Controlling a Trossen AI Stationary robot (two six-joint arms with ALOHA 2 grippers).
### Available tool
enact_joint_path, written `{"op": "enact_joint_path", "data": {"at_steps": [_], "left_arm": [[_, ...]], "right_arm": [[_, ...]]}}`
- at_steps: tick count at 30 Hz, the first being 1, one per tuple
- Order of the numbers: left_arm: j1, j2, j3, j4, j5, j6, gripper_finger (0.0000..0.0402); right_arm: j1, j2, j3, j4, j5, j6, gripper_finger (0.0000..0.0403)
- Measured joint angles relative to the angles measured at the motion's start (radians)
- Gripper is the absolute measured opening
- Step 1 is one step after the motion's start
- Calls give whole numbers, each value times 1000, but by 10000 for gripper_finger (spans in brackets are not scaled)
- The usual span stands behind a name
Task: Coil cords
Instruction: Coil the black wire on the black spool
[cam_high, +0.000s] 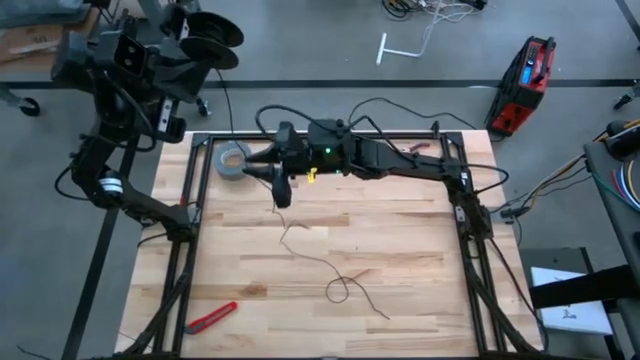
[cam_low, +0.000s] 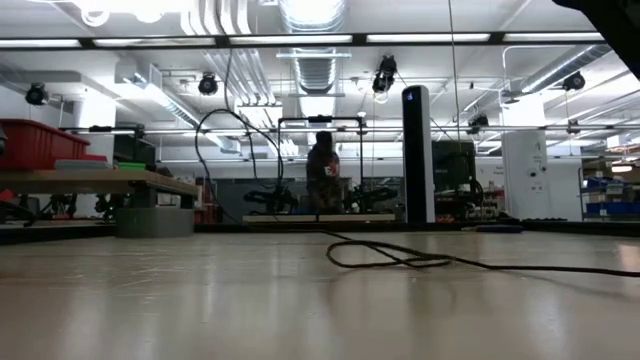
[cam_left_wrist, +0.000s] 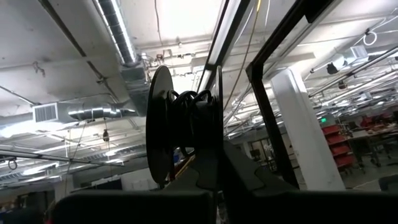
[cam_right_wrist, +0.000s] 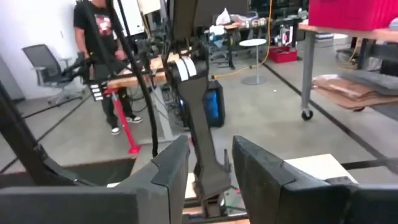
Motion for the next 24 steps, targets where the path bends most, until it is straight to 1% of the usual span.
{"op": "enact_joint_path", "data": {"at_steps": [7, 11, 14, 17, 18, 22, 24], "left_arm": [[0, -28, 0, -7, 17, -47, 0], [0, -57, 0, -38, 17, -34, 0], [0, -73, 0, -53, -10, -7, 0], [0, -78, 0, -57, -35, 22, 0], [0, -79, 0, -58, -37, 32, 0], [0, -76, 0, -59, -38, 37, 0], [0, -75, 0, -61, -38, 36, 0]], "right_arm": [[-32, -48, 0, -8, 10, 43, 195], [-31, -86, 0, -21, 1, 63, 236], [-7, -105, 2, -49, -20, 34, 260], [29, -101, 3, -68, -26, 23, 272], [41, -82, 3, -62, -16, 24, 274], [58, -15, 1, -62, 68, 28, 271], [58, 15, 0, -70, 126, 42, 268]]}}
